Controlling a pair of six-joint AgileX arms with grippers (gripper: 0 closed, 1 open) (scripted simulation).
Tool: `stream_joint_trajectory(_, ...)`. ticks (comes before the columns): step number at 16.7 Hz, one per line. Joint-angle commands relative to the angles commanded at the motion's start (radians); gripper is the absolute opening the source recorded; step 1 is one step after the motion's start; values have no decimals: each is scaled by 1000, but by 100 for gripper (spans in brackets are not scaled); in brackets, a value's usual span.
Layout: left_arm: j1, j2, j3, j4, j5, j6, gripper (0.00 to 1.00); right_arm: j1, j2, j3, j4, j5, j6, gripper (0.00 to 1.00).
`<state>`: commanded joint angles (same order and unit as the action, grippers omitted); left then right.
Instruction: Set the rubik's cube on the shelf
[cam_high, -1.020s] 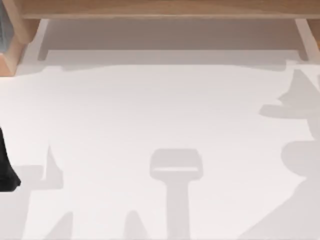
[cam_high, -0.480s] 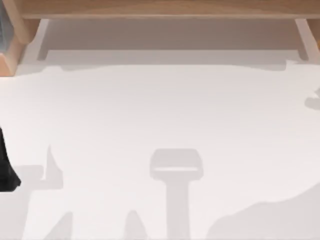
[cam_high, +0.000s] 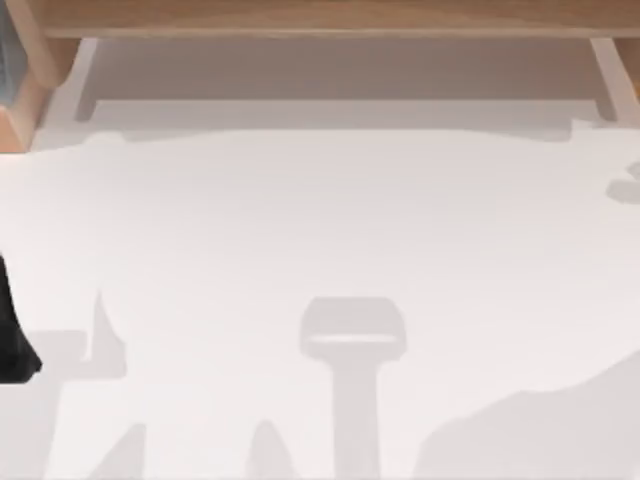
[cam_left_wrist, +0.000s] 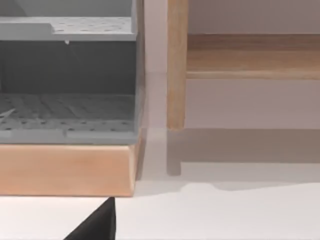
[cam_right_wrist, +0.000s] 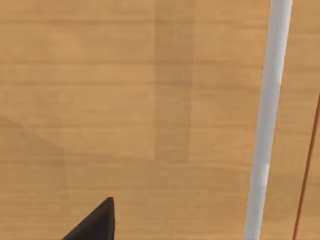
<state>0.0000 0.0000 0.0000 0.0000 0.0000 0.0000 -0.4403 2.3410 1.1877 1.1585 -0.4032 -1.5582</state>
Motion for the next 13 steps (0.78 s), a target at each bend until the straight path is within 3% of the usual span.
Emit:
stream_joint_trajectory(6,0,0,0,0,0,0,100,5,12,26,-14,5,0,100)
stream_joint_trajectory(13,0,0,0,0,0,0,100,5,12,26,-14,5,0,47)
